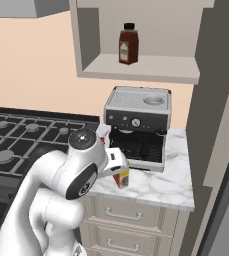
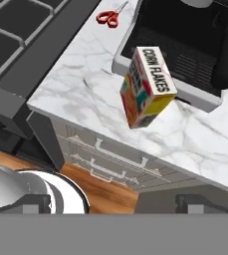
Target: Pick the cereal and cereal from the counter and place them in the cabinets closest to them.
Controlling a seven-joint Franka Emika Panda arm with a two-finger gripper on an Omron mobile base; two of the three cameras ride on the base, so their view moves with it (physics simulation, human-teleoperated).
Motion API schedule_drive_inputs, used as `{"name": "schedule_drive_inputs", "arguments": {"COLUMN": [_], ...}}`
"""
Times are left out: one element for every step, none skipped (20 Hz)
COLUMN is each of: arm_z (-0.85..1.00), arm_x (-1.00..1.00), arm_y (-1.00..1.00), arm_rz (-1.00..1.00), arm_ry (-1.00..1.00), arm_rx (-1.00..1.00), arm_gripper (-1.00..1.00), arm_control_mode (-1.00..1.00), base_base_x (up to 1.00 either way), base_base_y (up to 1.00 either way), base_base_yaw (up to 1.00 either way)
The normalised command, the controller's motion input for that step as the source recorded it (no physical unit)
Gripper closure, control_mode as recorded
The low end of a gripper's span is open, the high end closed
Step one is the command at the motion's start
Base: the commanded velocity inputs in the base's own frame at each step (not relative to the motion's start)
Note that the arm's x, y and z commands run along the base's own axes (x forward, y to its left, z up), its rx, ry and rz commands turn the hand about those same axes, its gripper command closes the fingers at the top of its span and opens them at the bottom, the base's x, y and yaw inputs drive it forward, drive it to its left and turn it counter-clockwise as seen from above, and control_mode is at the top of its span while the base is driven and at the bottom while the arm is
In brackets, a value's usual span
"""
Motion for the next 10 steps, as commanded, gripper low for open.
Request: {"name": "schedule_drive_inputs", "arguments": {"arm_z": [-0.38,-0.32,-0.24,-0.18,-0.1,-0.07,-0.09,-0.09,-0.06,-0.06], "arm_x": [0.0,0.0,0.01,0.03,0.08,0.13,0.17,0.18,0.17,0.21], "arm_y": [0.0,0.0,0.0,0.0,0.0,0.0,0.0,0.01,0.02,0.01], "arm_rz": [0.0,0.0,0.0,0.0,0.0,0.0,0.0,0.0,0.0,0.0], "arm_ry": [0.01,0.0,0.0,0.0,0.0,0.0,0.0,0.0,0.0,0.0], "arm_rx": [0.0,0.0,0.01,0.02,0.01,0.0,0.0,0.0,0.01,0.01], "arm_gripper": [-1.0,-1.0,-1.0,-1.0,-1.0,-1.0,-1.0,-1.0,-1.0,-1.0], "arm_control_mode": [-1.0,-1.0,-1.0,-1.0,-1.0,-1.0,-1.0,-1.0,-1.0,-1.0], "base_base_x": [0.0,0.0,0.0,0.0,0.0,0.0,0.0,0.0,0.0,0.0], "base_base_y": [0.0,0.0,0.0,0.0,0.0,0.0,0.0,0.0,0.0,0.0], "base_base_yaw": [0.0,0.0,0.0,0.0,0.0,0.0,0.0,0.0,0.0,0.0]}}
